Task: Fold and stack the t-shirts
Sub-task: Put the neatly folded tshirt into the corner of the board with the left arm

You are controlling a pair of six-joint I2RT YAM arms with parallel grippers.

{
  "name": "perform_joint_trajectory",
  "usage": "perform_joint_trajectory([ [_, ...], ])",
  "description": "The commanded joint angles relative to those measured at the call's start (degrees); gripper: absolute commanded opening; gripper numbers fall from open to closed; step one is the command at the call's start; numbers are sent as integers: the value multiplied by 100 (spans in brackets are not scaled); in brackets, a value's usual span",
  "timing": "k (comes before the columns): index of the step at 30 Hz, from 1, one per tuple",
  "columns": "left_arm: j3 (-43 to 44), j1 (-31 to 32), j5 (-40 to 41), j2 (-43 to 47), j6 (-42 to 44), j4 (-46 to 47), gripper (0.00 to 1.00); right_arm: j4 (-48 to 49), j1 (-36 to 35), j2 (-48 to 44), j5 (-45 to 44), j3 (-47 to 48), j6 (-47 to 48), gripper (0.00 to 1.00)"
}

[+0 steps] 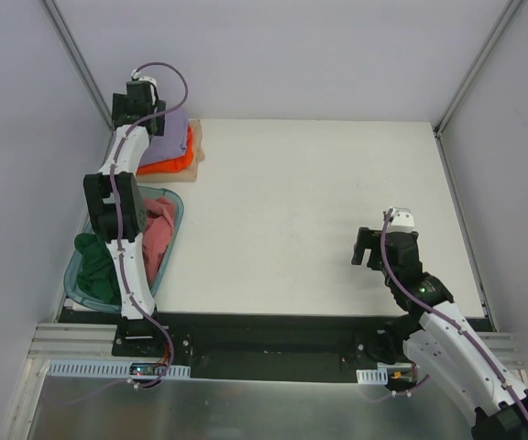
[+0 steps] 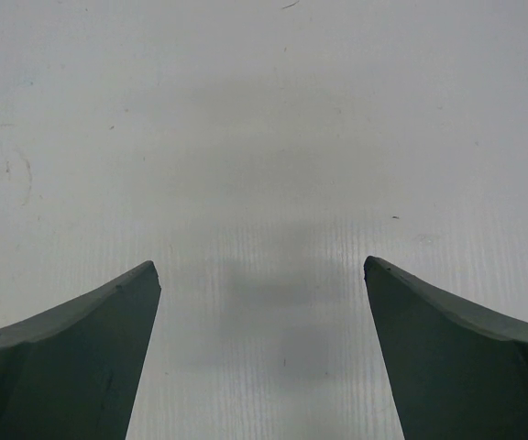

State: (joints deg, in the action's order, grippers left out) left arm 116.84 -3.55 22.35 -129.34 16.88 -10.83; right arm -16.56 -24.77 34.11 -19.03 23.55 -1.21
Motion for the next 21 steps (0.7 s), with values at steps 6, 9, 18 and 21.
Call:
perform_joint_trajectory([
  [6,-1338,171,-2846,1754,-1897,-631,99,21,8,-150,101,159,42,96],
  [9,-1190,179,-3412,1570,-2171,-692,99,-23,8,-185,136,159,33,96],
  [18,-1206,171,-3886,1025,-2567,-921,99,-120,8,-291,22,132,77,96],
  [21,-1374,188,-4289,981,-2804,-912,99,-128,8,-282,-5,141,77,96],
])
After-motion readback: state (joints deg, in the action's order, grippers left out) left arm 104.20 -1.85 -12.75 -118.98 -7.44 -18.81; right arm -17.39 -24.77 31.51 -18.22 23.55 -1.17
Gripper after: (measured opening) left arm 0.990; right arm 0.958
